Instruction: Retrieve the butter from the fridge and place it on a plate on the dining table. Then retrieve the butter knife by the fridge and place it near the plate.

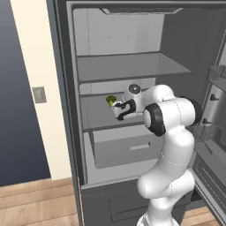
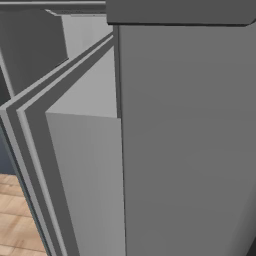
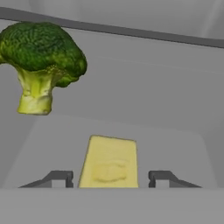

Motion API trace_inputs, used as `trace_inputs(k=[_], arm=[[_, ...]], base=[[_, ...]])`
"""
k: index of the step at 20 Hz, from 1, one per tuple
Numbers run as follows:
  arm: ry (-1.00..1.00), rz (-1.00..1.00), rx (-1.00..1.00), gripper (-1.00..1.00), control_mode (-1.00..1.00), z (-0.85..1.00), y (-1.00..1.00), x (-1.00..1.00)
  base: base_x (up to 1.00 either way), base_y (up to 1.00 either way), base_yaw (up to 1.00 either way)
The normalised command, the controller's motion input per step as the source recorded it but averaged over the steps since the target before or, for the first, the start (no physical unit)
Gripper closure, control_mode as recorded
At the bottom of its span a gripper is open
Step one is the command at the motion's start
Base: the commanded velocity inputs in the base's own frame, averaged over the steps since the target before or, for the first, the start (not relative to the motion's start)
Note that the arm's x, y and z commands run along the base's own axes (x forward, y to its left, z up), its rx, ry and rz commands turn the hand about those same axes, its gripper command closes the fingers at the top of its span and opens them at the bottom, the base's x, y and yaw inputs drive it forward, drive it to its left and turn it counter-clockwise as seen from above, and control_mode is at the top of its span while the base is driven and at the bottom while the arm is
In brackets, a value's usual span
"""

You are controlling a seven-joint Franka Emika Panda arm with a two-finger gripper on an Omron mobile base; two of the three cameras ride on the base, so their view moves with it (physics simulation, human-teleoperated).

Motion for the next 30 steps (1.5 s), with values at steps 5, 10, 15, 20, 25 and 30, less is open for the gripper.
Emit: trace_inputs(k=[5,10,15,20,25,30], arm=[[0.0,0.0,0.0,1.0,-1.0,0.0,0.0,0.0],[0.0,-0.01,0.0,1.0,-1.0,0.0,0.0,-0.18],[0.0,-0.1,0.0,1.0,-1.0,0.04,0.01,-0.92],[0.0,-0.07,0.0,1.0,-1.0,0.3,0.03,-0.9],[0.0,-0.05,0.0,1.0,-1.0,0.48,0.0,-0.66],[0.07,-0.06,0.06,1.0,-1.0,0.39,0.0,-0.63]], base=[[0.0,0.0,0.0],[0.0,0.0,0.0],[0.0,0.0,0.0],[0.0,0.0,0.0],[0.0,0.0,0.0],[0.0,0.0,0.0]])
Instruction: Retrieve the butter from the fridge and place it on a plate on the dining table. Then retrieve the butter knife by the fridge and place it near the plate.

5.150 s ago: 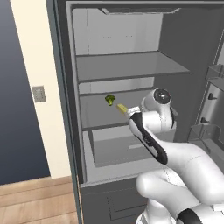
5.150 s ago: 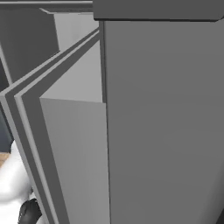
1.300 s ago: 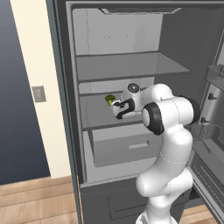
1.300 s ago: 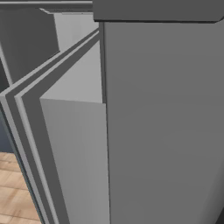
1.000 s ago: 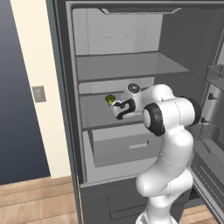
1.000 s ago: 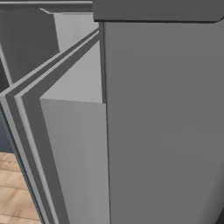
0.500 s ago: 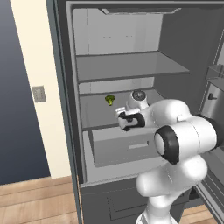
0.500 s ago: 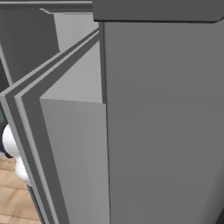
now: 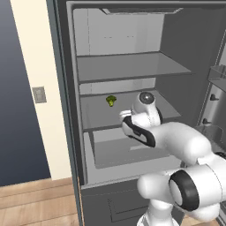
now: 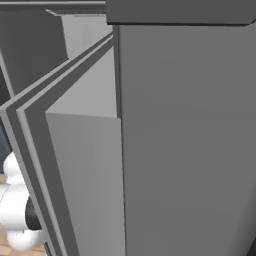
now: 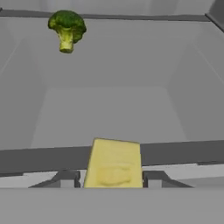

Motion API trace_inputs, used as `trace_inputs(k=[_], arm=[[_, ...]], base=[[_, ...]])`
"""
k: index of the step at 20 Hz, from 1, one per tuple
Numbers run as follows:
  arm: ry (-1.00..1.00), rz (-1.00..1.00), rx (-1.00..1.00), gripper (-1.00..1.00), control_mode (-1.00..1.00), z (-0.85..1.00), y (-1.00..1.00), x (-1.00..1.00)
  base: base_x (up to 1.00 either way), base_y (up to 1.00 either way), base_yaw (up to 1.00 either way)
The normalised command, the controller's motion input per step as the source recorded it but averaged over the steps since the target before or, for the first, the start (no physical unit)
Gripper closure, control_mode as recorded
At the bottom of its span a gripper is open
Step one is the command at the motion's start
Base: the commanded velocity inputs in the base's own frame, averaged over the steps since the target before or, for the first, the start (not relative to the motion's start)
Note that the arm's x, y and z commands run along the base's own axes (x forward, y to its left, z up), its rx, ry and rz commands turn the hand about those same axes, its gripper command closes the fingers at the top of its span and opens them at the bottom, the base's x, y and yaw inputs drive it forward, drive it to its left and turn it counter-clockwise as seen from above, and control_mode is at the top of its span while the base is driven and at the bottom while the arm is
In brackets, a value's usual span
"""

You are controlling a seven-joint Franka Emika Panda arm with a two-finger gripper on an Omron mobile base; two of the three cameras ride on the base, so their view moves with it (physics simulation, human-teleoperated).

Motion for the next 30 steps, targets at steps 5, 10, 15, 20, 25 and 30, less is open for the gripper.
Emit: trace_inputs(k=[5,10,15,20,25,30], arm=[[0.11,-0.03,0.07,1.0,-1.0,0.37,-0.03,-0.62],[0.27,-0.05,0.01,1.0,-1.0,0.54,0.0,-0.41],[0.4,-0.08,0.0,1.0,-1.0,0.35,0.0,-0.44],[-0.1,-0.02,0.02,1.0,-1.0,0.0,-0.04,-0.69],[-0.24,0.0,0.0,1.0,-1.0,0.0,0.0,-0.31],[-0.06,0.01,0.0,1.0,-1.0,0.0,-0.01,-0.03]], base=[[0.0,0.0,0.0],[0.0,0.0,0.0],[0.0,0.0,0.0],[0.0,0.0,0.0],[0.0,0.0,0.0],[0.0,0.0,0.0]])
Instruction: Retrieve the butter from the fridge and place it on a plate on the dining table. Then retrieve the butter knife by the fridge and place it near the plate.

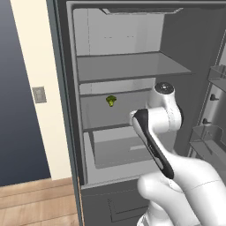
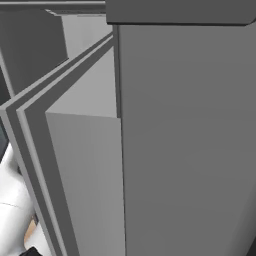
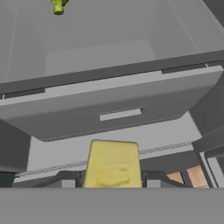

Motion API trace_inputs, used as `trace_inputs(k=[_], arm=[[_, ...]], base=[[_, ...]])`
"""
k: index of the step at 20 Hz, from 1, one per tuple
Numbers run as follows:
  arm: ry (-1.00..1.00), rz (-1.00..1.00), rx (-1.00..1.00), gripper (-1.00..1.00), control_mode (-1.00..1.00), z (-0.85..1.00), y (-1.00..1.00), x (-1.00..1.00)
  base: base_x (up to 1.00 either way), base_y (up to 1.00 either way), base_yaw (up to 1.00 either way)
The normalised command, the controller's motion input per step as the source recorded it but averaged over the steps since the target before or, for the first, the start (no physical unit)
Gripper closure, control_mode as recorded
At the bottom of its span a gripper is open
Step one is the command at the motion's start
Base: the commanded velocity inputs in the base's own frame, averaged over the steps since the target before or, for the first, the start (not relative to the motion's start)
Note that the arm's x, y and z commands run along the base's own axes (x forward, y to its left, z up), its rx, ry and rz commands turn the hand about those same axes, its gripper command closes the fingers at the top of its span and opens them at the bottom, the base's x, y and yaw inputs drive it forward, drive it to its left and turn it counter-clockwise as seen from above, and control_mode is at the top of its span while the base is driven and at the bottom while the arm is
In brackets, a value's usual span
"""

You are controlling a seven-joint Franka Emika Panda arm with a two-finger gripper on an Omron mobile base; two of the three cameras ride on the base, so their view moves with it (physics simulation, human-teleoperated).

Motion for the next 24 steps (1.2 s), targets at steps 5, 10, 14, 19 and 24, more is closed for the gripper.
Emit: trace_inputs(k=[5,10,14,19,24], arm=[[0.0,0.0,0.0,1.0,-1.0,0.0,0.0,0.0],[0.0,0.0,0.0,1.0,-1.0,0.0,0.03,-0.07],[0.0,0.0,0.0,1.0,1.0,-0.01,0.12,-0.22],[0.0,0.0,0.0,1.0,1.0,0.0,0.0,0.0],[0.0,0.0,0.0,1.0,1.0,0.0,0.0,0.0]], base=[[0.0,0.0,0.0],[0.0,0.0,0.0],[-0.33,0.19,0.0],[-0.63,0.6,-0.08],[-0.65,0.46,-0.31]])
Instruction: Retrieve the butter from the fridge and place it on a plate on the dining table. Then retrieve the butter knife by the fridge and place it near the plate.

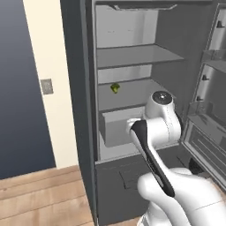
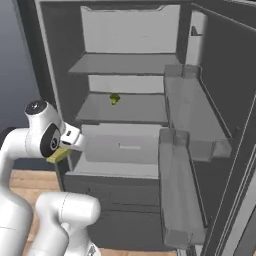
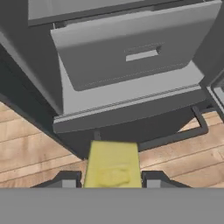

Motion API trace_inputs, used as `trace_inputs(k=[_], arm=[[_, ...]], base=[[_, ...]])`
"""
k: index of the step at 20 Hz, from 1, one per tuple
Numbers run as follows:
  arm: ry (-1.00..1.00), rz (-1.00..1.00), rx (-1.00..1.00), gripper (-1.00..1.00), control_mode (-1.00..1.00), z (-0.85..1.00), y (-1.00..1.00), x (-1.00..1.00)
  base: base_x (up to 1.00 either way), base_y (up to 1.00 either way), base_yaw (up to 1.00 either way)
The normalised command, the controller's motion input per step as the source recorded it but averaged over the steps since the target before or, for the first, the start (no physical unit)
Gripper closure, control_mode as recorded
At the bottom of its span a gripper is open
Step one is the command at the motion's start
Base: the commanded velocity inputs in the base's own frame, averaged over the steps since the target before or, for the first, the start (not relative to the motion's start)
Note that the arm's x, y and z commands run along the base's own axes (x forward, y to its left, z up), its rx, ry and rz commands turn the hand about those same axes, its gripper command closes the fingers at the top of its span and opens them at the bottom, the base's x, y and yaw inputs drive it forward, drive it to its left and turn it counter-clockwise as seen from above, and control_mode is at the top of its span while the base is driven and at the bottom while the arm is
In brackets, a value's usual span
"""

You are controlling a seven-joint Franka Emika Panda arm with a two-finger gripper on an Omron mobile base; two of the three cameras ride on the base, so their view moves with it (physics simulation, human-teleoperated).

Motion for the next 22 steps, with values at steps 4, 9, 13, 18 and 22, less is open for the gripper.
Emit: trace_inputs(k=[4,9,13,18,22], arm=[[0.0,0.0,0.0,1.0,1.0,0.0,0.0,0.0],[0.0,0.0,0.0,1.0,1.0,0.0,0.0,0.0],[0.0,0.0,0.0,1.0,1.0,0.0,0.0,0.0],[0.0,0.0,0.0,1.0,1.0,0.0,0.0,0.0],[0.0,0.0,0.0,1.0,1.0,0.0,0.0,0.0]], base=[[-1.0,0.1,-0.6],[-0.89,0.2,-0.75],[-0.83,0.22,-0.75],[-0.54,0.07,-0.83],[-0.33,0.13,-0.86]])
